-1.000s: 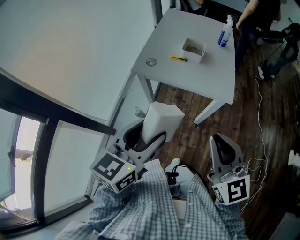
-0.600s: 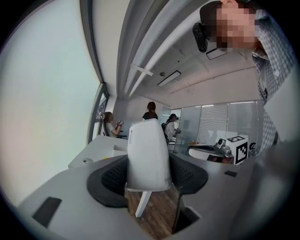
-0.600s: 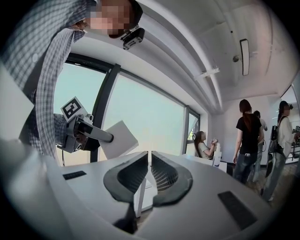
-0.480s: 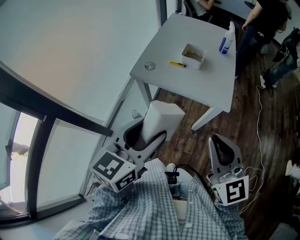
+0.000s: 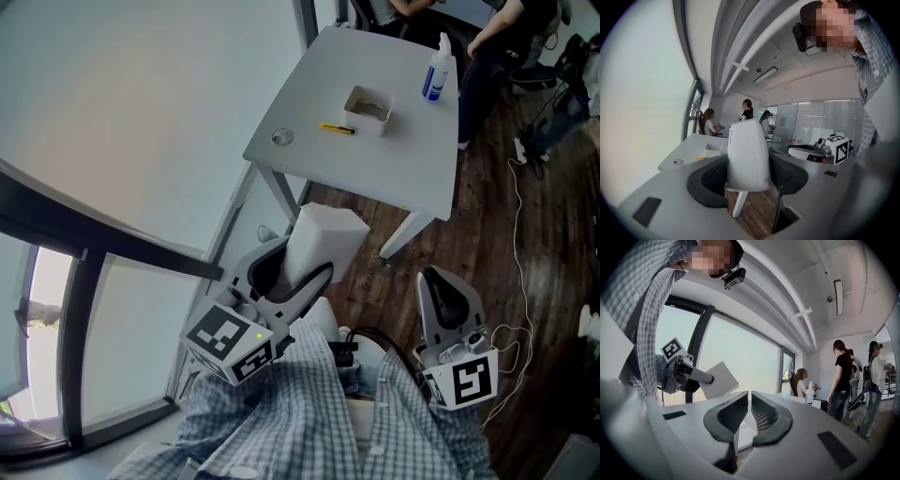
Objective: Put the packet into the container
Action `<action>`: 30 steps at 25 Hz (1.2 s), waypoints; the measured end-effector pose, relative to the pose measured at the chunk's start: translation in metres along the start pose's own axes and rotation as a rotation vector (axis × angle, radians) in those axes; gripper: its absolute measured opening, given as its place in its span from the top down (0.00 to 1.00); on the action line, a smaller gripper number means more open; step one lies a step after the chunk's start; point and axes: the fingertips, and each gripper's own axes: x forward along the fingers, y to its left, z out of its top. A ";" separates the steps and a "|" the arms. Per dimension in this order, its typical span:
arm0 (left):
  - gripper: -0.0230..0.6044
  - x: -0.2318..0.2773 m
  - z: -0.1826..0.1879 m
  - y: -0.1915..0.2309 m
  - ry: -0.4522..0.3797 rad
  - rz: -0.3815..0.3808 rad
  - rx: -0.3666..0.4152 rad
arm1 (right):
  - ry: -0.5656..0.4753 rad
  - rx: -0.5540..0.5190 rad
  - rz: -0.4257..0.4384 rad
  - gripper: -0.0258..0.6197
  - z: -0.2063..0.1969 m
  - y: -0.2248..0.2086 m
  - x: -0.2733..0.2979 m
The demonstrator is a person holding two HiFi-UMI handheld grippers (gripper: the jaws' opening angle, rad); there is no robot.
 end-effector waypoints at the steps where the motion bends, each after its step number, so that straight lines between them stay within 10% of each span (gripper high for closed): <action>1: 0.54 0.002 0.001 -0.001 0.001 -0.004 0.001 | 0.001 0.002 -0.006 0.91 -0.001 -0.002 -0.001; 30: 0.54 0.090 0.041 0.113 0.052 -0.044 -0.005 | 0.054 0.051 -0.092 0.91 -0.004 -0.065 0.113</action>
